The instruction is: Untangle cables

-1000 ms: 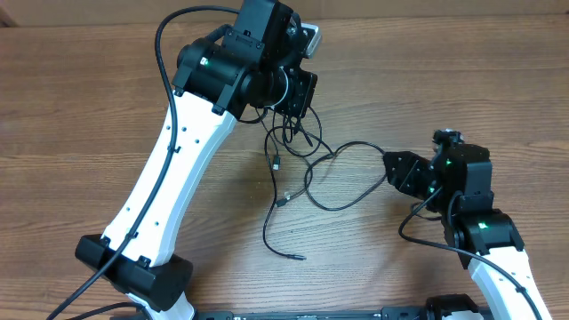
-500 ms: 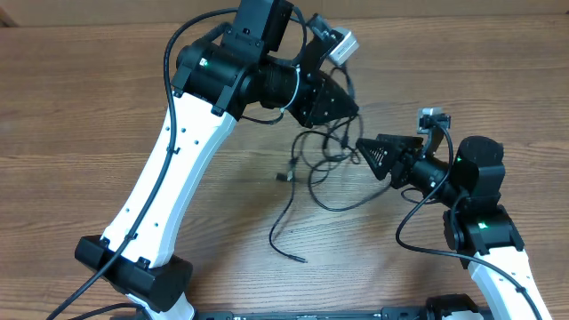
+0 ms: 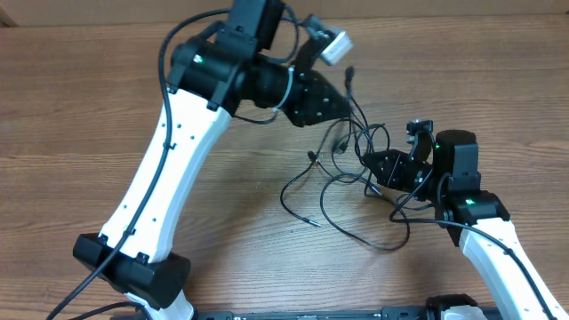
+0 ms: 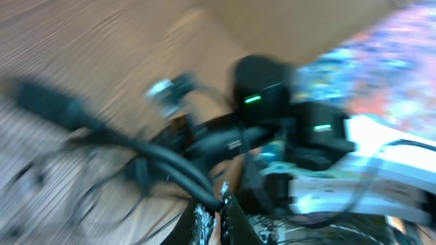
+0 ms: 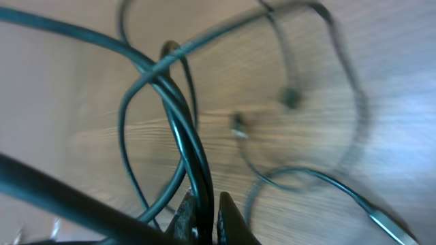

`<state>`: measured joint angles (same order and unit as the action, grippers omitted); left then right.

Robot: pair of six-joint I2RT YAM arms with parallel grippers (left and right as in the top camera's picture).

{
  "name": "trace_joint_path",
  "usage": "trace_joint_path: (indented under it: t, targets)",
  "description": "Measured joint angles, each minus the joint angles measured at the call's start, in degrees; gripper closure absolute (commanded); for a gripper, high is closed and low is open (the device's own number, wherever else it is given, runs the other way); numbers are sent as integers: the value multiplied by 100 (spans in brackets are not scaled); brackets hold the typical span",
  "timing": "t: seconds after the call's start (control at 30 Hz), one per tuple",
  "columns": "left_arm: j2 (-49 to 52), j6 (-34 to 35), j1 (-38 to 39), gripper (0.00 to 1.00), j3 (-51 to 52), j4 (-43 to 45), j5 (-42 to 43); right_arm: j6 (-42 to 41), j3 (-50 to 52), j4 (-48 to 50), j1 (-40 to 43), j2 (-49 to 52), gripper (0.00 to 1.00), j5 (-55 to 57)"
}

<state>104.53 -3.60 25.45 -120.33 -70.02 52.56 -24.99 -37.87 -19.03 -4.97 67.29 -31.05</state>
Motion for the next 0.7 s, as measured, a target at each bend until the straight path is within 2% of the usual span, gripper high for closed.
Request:
trace_joint_path:
  t: [0.2,0.33,0.43,0.5,0.6,0.7]
  targets:
    - [24,-2,-719,92,7,-367,-636,-138,24,-855,4,122,96,1300]
    - [-7,-2,-1338,89,-4,-610,-953,-157,92,-748,11,225,96,1558]
    - [-9,-2,-1587,88,-7,-785,-1202,-133,96,-269,13,225,96,1198]
    - [-9,-2,-1602,77,-4,-828,-1261,-4,96,280,11,225,96,551]
    - [-9,-26,-1574,51,-7,-828,-1316,151,103,1213,11,225,96,-741]
    - [-9,-61,-1488,42,-7,-824,-1353,186,103,1912,7,225,96,-1764]
